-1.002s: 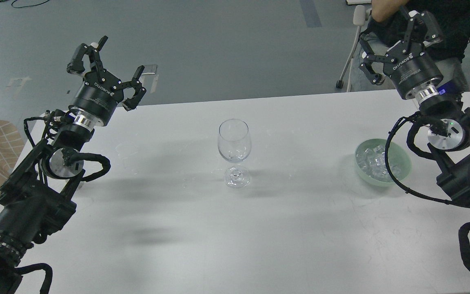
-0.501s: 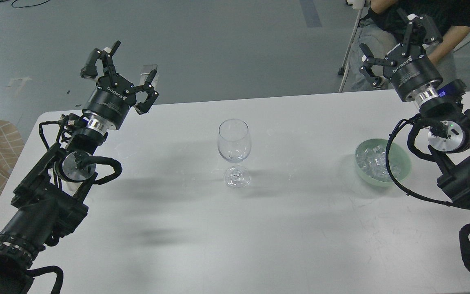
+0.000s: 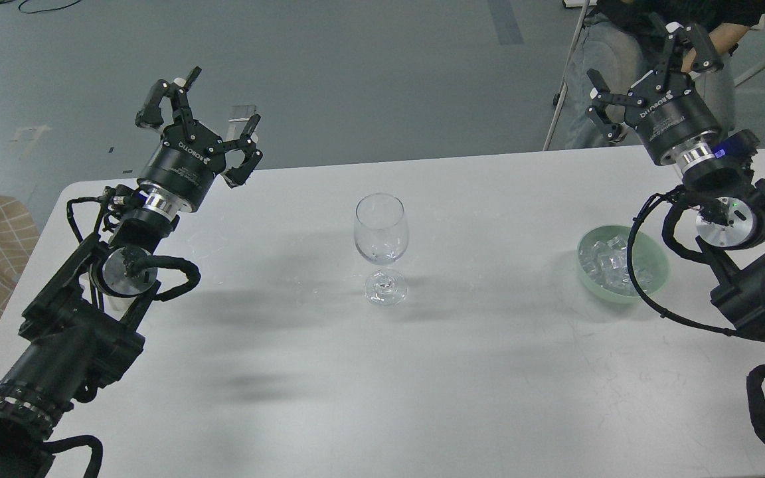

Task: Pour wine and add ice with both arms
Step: 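Move the left gripper down toward the small metal jigger near the table edge, then lower the open left gripper around the metal jigger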

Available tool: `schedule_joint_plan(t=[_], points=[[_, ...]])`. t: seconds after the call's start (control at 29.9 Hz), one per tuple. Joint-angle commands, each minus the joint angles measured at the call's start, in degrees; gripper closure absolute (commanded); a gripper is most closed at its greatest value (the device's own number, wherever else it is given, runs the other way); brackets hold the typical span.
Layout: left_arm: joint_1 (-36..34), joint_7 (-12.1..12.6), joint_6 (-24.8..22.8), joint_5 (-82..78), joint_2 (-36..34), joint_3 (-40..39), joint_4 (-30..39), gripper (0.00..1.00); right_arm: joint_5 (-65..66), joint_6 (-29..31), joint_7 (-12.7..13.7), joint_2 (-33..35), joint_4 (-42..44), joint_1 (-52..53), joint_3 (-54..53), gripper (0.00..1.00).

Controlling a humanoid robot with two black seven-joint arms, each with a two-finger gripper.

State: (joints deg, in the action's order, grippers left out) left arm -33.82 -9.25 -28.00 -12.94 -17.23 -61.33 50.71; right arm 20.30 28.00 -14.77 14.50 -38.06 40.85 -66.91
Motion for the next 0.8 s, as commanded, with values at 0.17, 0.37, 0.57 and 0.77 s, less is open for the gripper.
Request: schedule_joint_plan(t=[0.17, 0.37, 0.57, 0.77], points=[[9.28, 4.5, 0.0, 21.71, -14.66, -0.36, 16.86, 0.01, 0.0, 0.0, 0.1, -0.09, -0.08, 0.11, 0.2, 0.0], [21.23, 4.5, 1.19, 34.29, -26.62, -5.01, 28.38, 0.01, 0.0, 0.0, 0.27, -0.44, 0.01, 0.28, 0.37, 0.0], [40.01, 4.85, 2.95, 44.21, -33.83, -14.93, 38.22, 0.01, 0.0, 0.0, 0.54, -0.44, 0.01, -0.07, 0.37, 0.0], [54.19, 6.52, 3.13, 46.25, -33.31, -20.31, 41.92, 0.02, 0.09, 0.0, 0.62, -0.53, 0.01, -0.33, 0.46, 0.0]])
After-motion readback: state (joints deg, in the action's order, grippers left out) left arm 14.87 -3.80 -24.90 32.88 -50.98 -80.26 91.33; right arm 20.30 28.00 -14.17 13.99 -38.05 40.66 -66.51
